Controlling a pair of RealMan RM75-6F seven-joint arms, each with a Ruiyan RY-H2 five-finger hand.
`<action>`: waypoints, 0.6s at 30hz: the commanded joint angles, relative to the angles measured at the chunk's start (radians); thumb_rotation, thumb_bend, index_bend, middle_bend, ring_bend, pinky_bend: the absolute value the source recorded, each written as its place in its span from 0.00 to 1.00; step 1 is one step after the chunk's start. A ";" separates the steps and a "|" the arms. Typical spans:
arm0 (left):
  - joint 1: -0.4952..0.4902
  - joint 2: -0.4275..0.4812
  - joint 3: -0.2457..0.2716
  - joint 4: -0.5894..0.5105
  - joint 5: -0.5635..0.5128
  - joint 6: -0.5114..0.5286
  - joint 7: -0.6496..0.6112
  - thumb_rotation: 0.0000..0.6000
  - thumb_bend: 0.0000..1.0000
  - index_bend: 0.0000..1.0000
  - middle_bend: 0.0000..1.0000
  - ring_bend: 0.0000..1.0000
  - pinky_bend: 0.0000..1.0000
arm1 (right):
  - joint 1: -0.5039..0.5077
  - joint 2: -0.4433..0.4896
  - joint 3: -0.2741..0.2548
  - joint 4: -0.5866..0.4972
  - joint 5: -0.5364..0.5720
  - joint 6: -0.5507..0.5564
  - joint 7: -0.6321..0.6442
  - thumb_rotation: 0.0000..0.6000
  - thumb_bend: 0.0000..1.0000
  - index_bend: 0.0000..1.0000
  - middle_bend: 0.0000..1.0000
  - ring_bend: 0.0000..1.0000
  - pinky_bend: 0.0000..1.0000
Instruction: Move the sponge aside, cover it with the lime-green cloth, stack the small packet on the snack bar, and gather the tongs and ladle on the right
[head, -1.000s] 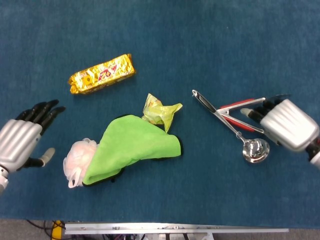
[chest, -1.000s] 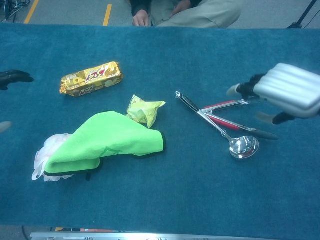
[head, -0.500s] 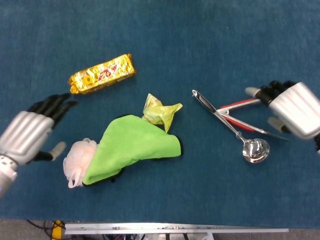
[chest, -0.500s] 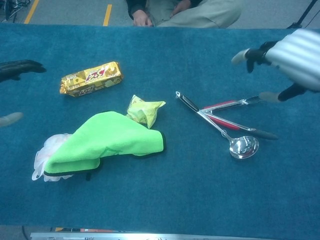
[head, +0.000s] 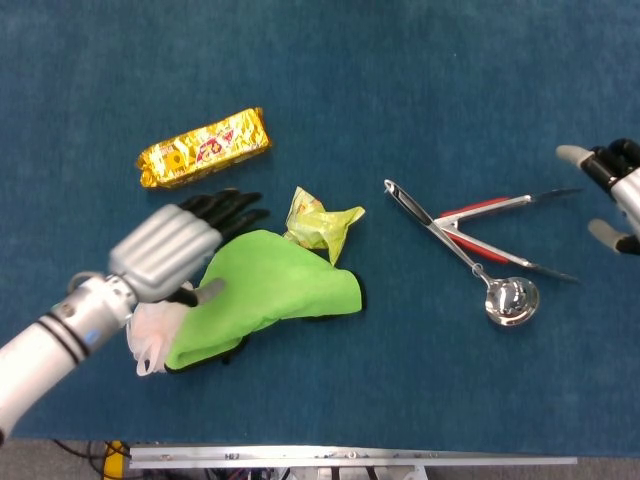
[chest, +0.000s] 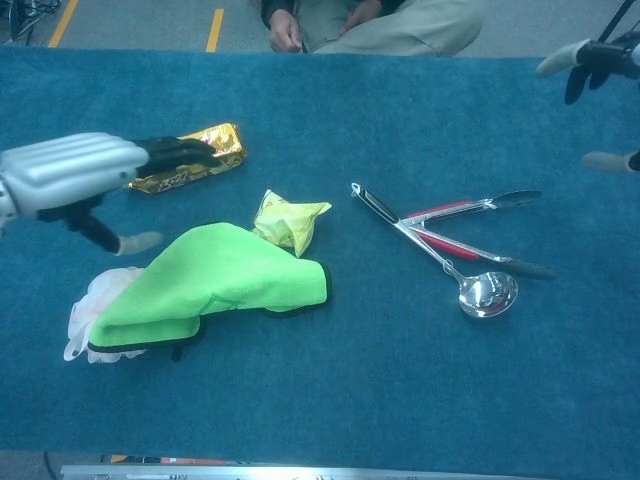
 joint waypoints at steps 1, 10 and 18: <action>-0.036 -0.043 -0.017 0.032 -0.031 -0.033 0.011 1.00 0.37 0.01 0.00 0.00 0.15 | -0.007 -0.001 -0.002 0.011 -0.002 0.000 0.010 1.00 0.15 0.23 0.42 0.37 0.58; -0.113 -0.152 -0.046 0.112 -0.163 -0.095 0.043 1.00 0.36 0.01 0.00 0.00 0.15 | -0.012 -0.013 0.002 0.044 0.000 -0.015 0.033 1.00 0.15 0.23 0.42 0.37 0.58; -0.193 -0.262 -0.070 0.212 -0.222 -0.143 0.052 1.00 0.36 0.01 0.00 0.00 0.15 | -0.013 -0.021 0.011 0.066 0.015 -0.031 0.052 1.00 0.15 0.23 0.42 0.37 0.58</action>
